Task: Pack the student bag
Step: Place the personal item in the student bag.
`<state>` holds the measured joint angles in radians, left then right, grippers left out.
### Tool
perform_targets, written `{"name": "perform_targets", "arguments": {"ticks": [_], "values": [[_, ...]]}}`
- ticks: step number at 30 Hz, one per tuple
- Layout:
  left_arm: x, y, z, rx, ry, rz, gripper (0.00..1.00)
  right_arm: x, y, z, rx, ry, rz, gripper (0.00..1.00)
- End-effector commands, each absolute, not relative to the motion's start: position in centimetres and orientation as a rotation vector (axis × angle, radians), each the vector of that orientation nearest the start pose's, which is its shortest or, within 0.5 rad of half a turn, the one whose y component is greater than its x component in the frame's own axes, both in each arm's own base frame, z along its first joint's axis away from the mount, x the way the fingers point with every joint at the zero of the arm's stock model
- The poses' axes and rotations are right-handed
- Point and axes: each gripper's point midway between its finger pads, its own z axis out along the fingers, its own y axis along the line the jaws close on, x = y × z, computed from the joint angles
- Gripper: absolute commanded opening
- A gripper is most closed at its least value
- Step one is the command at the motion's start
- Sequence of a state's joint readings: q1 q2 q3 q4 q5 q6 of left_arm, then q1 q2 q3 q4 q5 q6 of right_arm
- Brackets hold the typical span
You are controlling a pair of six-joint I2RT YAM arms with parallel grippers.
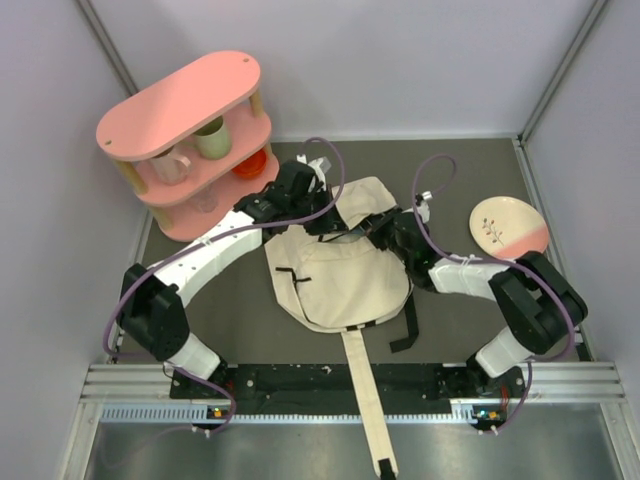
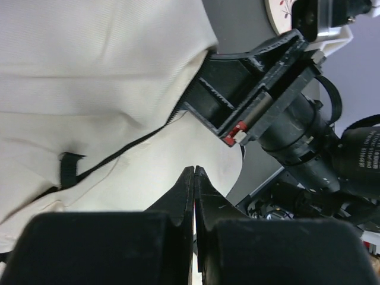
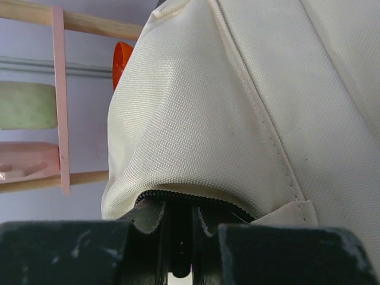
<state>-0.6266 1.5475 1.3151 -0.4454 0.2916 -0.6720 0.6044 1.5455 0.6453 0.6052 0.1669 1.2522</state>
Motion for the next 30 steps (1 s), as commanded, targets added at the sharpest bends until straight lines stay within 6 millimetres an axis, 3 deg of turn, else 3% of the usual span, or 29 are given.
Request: {"name": "perform_targets", "arguments": {"ticks": [1,3,6,11,12,14,18,20,22,23,25,28,29,30], "values": [[31.2,-32.2,23.7,0.123,2.317,-1.053,0.0,37.8,29.9,18.3,0.682,1.747,1.249,0.03],[31.1,-31.7,24.0,0.115,2.306,-1.029,0.0,37.6,31.1,18.4,0.65,1.758,1.266,0.12],[31.5,-30.4,24.5,0.084,2.276,-0.958,0.0,37.3,32.4,17.0,0.625,1.823,1.242,0.23],[31.9,-27.4,24.3,0.014,2.245,-0.804,0.01,36.1,30.7,14.6,0.605,1.899,1.132,0.42],[31.8,-27.0,24.7,0.008,2.227,-0.799,0.01,35.9,30.5,14.5,0.598,1.913,1.118,0.53],[31.9,-26.3,24.3,-0.008,2.221,-0.779,0.02,35.1,29.9,13.1,0.566,1.984,1.058,0.57],[31.8,-25.9,24.3,-0.012,2.215,-0.769,0.02,33.6,29.2,13.1,0.538,2.011,1.058,0.58],[31.9,-25.9,24.3,-0.008,2.217,-0.77,0.02,32.9,28.6,12.4,0.552,2.026,1.047,0.56],[31.8,-26.0,24.2,-0.005,2.221,-0.773,0.02,32.8,28.4,12.5,0.56,2.014,1.057,0.48],[31.8,-26.0,24.0,-0.005,2.225,-0.774,0.02,32.7,28.5,12.4,0.555,2.016,1.067,0.37],[31.9,-26.1,24.0,-0.002,2.226,-0.779,0.02,33.0,28.9,12.3,0.536,2.018,1.093,0.3],[31.8,-26.3,23.9,0.006,2.232,-0.789,0.01,33.5,30.1,12.7,0.514,2.001,1.176,0.12],[31.8,-26.4,23.9,0.008,2.231,-0.793,0.01,33.8,30.3,12.9,0.518,1.989,1.189,0.0],[31.7,-26.3,23.9,0.007,2.232,-0.791,0.01,34.0,30.5,13.3,0.515,1.97,1.208,0.0]]}}
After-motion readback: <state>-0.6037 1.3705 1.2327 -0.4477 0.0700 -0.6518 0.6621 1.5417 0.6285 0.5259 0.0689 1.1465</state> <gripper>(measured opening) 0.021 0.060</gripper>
